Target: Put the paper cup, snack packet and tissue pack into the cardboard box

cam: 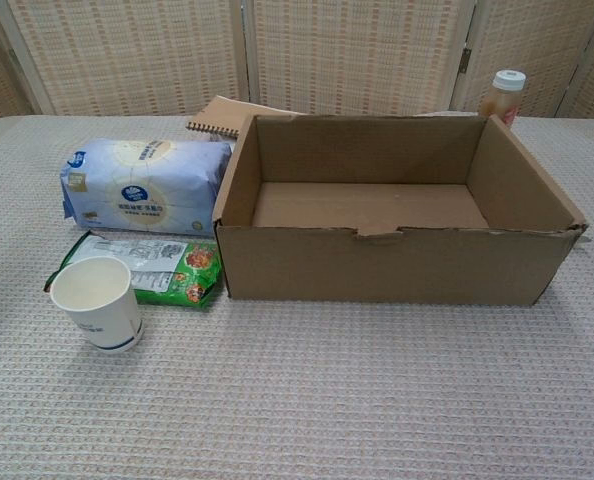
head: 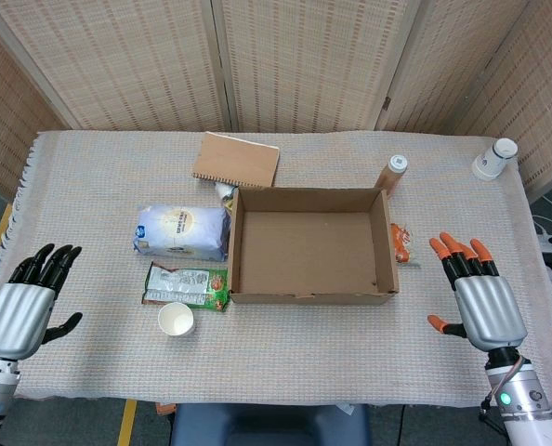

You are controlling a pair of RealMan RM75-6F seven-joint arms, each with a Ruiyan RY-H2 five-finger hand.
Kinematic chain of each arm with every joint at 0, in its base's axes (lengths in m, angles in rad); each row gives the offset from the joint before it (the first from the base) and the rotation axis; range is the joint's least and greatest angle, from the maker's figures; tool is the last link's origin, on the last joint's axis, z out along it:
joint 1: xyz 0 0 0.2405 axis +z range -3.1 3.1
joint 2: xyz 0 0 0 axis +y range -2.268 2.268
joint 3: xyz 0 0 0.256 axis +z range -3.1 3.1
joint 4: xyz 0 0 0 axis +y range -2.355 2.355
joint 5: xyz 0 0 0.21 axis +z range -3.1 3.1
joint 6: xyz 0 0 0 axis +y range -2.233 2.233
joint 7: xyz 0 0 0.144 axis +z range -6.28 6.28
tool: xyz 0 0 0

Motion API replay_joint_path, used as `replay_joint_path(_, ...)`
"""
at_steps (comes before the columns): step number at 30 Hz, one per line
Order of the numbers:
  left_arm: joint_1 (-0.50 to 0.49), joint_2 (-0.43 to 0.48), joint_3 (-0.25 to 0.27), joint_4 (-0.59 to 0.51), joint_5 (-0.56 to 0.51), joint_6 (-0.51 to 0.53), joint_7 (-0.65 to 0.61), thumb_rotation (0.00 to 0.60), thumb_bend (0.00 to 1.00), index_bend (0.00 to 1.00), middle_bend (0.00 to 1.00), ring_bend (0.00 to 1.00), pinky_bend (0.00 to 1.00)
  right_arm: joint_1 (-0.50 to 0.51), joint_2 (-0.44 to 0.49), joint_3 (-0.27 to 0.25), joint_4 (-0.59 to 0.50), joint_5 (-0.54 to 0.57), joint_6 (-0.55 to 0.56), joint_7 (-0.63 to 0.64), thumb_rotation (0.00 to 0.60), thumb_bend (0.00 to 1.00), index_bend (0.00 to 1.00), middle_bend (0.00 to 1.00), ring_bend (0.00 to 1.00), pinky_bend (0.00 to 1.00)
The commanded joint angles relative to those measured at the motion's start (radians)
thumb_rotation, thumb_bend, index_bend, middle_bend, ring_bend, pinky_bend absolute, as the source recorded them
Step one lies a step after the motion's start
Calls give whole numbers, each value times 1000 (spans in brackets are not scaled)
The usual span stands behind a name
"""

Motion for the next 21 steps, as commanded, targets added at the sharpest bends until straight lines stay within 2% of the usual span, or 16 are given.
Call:
replay_joint_path(1, 0, 1, 0, -1, 0, 0, -2, 600, 190, 0, 70, 36, 180, 1, -2, 0, 0, 1, -1, -2, 600, 74, 57, 0, 0, 0)
replay_joint_path(21, -2, 26, 7, -33, 0, -24, -30, 600, 189, 0, 70, 36, 188, 6, -9, 2, 2, 12, -6, -6, 600, 73, 56, 0, 0, 0)
